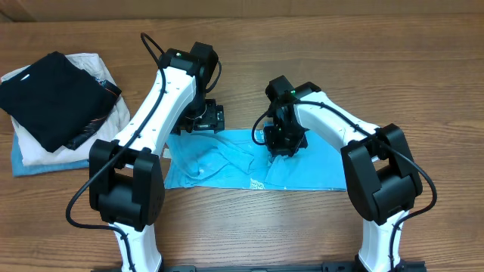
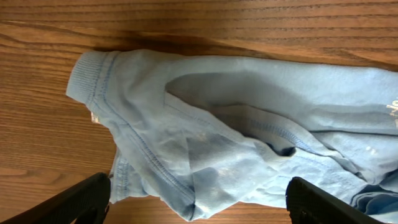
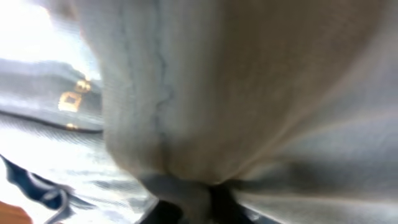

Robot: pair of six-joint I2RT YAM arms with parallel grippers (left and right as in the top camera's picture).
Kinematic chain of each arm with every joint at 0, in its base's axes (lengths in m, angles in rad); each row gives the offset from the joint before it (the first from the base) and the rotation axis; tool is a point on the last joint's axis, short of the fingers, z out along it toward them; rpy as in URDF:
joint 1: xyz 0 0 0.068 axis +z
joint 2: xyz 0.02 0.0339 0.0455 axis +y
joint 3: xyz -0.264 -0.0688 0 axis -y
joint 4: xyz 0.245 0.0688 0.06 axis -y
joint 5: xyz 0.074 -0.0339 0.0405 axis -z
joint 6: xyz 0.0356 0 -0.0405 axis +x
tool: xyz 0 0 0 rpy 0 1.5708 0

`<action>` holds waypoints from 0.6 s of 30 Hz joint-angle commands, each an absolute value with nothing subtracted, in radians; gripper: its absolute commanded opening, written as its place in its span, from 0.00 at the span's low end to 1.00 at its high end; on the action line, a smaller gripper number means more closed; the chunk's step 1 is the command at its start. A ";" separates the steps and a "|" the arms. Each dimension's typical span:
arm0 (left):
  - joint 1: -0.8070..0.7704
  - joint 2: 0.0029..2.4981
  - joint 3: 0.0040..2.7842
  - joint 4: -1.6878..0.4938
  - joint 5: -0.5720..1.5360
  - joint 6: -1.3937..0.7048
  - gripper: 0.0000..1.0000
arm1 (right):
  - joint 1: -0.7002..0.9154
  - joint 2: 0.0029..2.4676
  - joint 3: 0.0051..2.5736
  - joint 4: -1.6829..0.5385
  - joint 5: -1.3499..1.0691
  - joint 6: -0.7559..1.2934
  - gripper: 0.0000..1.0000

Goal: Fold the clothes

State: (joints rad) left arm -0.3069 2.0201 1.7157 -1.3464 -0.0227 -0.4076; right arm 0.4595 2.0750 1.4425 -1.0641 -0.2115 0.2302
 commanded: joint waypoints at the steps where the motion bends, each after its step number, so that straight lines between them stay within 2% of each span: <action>1: -0.302 2.029 1.730 -1.347 -0.033 -0.388 0.93 | 0.463 2.087 1.422 -1.074 -0.225 0.212 0.04; 18: -0.302 2.029 1.730 -1.347 -0.033 -0.388 0.93 | 0.463 1.998 1.470 -1.190 -0.192 0.096 0.06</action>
